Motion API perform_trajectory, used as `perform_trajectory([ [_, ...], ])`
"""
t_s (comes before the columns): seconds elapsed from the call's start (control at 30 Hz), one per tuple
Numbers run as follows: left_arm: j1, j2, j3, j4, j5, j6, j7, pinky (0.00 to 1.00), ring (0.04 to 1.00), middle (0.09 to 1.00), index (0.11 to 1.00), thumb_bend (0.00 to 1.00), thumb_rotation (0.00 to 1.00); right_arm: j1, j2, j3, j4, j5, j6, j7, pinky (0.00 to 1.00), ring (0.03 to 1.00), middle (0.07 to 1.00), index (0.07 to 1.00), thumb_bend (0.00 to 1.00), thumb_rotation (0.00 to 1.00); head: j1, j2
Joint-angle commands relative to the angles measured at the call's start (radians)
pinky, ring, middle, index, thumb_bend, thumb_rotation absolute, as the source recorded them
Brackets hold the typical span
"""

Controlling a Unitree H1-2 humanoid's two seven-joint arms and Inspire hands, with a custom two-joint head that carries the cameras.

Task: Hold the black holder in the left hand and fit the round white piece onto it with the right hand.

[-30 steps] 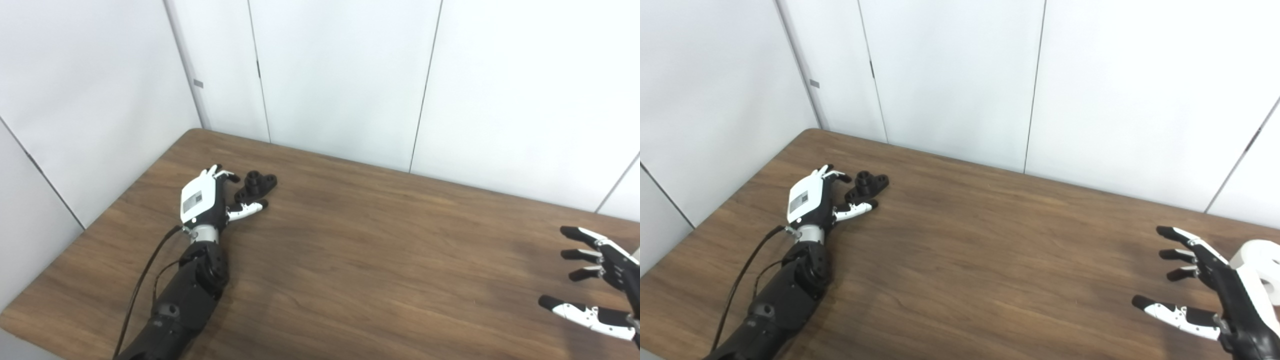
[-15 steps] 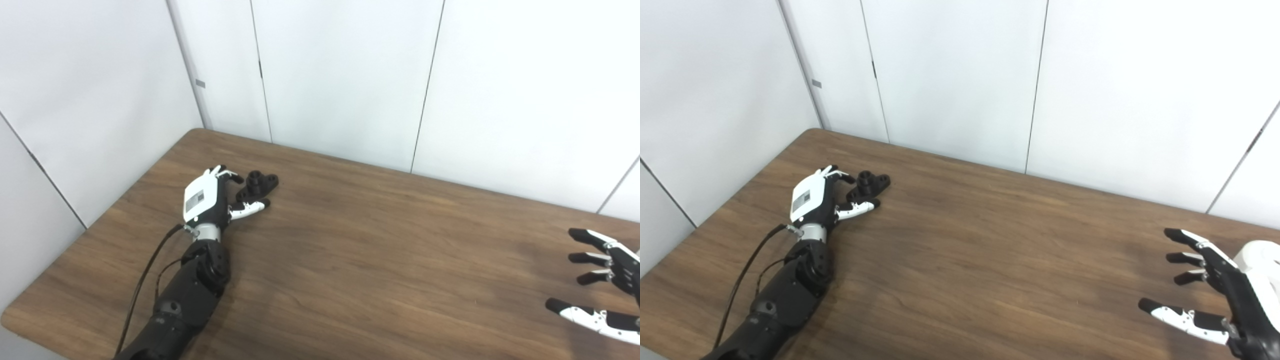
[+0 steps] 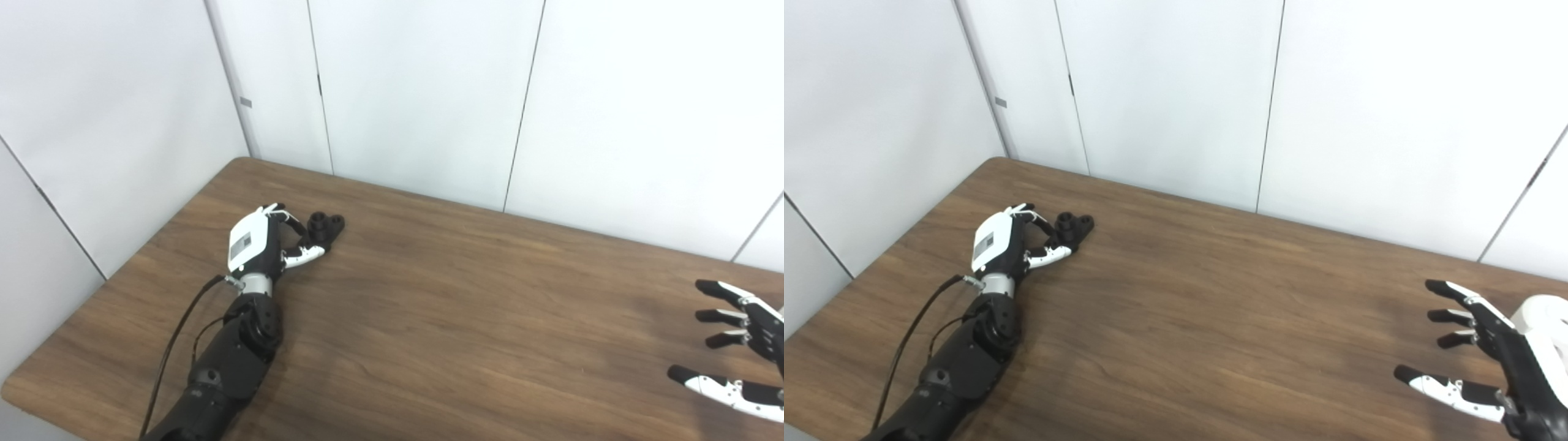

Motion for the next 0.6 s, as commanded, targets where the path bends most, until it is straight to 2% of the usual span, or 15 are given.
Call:
perform_trajectory([
  [0.0, 0.029, -0.026, -0.025, 0.03, -0.034, 0.008, -0.086, 0.8, 0.928, 0.865, 0.491, 0.52, 0.05, -0.032, -0.019, -0.01, -0.042, 0.007, -0.003, -0.002, 0.57, 0.737, 0.854, 0.816, 0.52, 0.0, -0.002, 0.004],
  [0.17, 0.031, -0.034, -0.03, 0.028, -0.027, 0.0, -0.073, 0.77, 0.909, 0.84, 0.488, 0.52, 0.05, -0.03, -0.018, -0.012, -0.047, 0.01, 0.0, -0.002, 0.56, 0.728, 0.847, 0.811, 0.53, 0.02, -0.001, 0.007],
  [0.57, 0.031, -0.038, -0.038, 0.048, -0.014, -0.016, -0.062, 0.81, 0.903, 0.836, 0.487, 0.52, 0.06, -0.027, -0.019, -0.009, -0.043, 0.008, -0.002, -0.002, 0.57, 0.732, 0.848, 0.813, 0.52, 0.02, -0.006, 0.007],
])
